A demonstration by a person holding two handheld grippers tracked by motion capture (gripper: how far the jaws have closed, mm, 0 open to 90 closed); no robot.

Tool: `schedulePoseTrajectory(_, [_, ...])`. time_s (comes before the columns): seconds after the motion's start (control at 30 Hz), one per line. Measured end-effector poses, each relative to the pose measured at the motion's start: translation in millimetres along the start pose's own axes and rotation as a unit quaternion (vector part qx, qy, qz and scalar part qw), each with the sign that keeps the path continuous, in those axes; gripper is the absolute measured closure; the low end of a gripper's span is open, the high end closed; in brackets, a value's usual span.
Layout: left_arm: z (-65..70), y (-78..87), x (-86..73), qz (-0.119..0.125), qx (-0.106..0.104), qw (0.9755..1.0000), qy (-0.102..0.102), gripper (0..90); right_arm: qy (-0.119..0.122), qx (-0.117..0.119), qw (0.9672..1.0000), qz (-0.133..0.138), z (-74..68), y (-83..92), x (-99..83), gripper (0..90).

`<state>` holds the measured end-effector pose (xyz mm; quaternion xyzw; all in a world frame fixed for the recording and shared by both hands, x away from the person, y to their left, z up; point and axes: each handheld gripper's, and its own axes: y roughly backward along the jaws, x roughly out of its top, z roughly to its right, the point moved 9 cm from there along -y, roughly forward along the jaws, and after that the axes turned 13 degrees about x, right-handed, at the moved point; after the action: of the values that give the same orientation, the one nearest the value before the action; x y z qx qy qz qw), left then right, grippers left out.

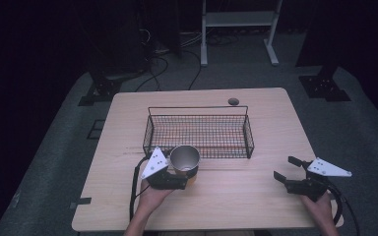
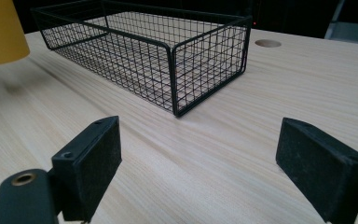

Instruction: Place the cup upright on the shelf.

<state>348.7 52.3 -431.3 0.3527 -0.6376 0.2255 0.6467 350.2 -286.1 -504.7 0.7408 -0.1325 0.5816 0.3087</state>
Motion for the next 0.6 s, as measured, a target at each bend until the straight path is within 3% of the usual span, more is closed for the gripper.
schedulePoseTrajectory(0.6, [-6.1,-17.1,36.0,0.0,-0.025,0.9996,-0.009,12.1,0.001,0.001,1.0,0.001,-0.2,0.2,0.3,13.0])
